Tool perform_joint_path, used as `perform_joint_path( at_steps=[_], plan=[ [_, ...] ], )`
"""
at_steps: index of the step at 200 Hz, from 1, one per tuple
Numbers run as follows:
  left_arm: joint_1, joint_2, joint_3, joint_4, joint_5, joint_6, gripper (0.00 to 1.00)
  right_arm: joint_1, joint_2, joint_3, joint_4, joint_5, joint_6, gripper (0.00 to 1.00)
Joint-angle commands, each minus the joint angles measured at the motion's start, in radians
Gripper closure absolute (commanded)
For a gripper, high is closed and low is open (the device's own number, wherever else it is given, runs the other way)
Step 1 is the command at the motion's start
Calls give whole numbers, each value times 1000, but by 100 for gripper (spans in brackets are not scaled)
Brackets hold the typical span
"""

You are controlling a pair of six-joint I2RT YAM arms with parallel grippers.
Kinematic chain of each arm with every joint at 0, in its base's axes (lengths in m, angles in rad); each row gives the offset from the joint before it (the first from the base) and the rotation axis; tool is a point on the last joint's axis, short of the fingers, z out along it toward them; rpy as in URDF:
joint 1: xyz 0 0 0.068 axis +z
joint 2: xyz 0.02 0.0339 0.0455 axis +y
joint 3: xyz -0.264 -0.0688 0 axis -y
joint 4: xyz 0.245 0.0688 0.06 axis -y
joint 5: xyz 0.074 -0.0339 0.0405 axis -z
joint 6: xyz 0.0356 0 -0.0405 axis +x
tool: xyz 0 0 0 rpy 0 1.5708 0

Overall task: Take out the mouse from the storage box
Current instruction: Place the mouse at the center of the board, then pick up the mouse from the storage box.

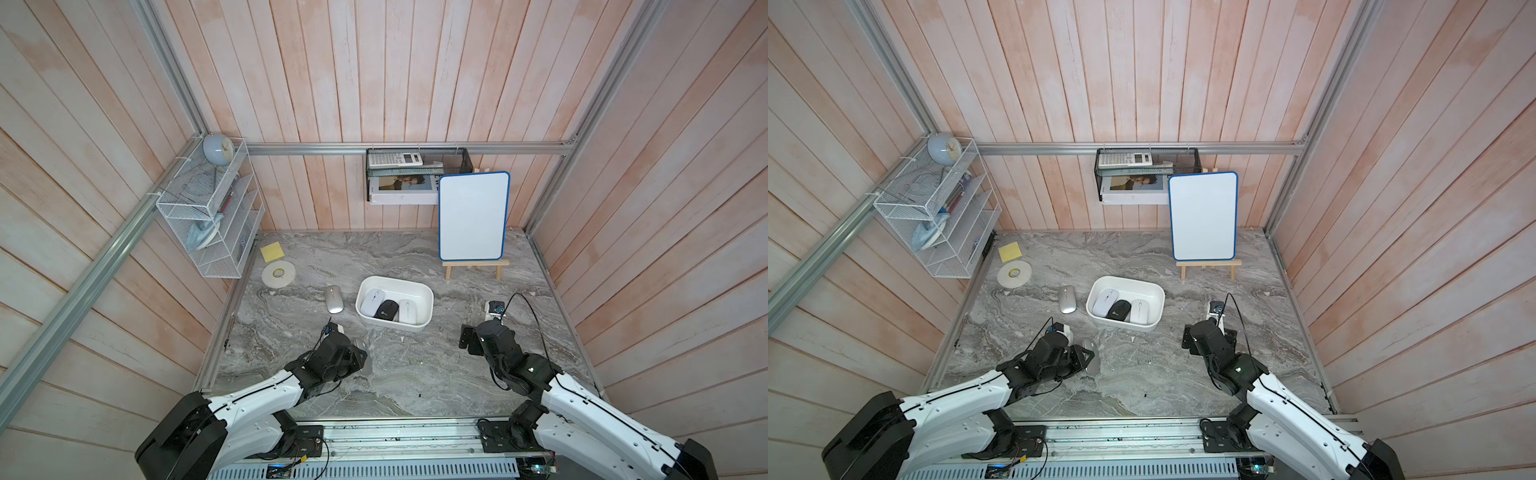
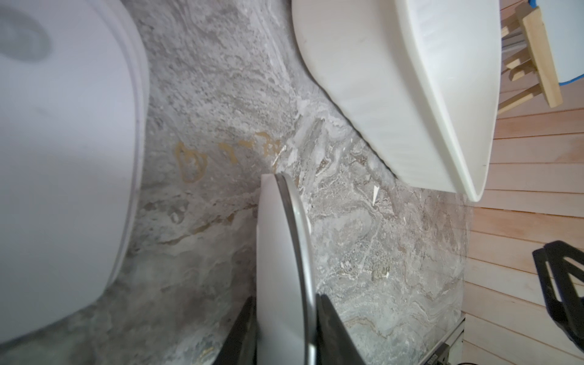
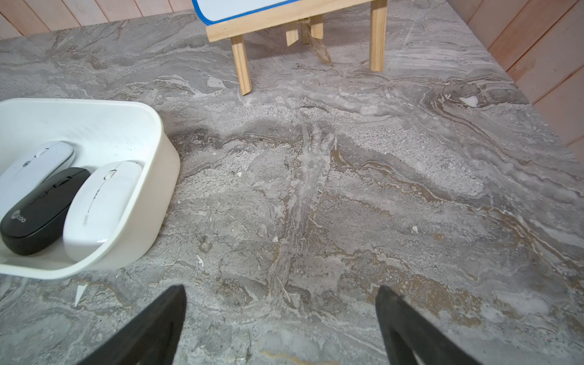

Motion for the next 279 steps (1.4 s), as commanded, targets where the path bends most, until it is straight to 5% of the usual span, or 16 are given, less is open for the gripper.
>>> perform_joint_path(
  at_steps=[1, 41, 139, 193, 279],
  plan=[
    [18, -2, -25, -102, -26, -9, 71, -4, 8, 7, 3, -5, -11, 3],
    [30, -28, -24, -147, -51, -5, 54, -3, 18, 10, 3, -8, -12, 2],
    [32, -103, 89, -364, -149, 88, 34, -3, 24, 15, 3, -10, -11, 2],
    [31, -192, 222, -569, -303, 189, 27, -4, 34, 25, -8, -7, -4, 2],
    [31, -270, 343, -649, -590, 352, 15, -2, 83, 97, -58, -42, 45, 3]
  ],
)
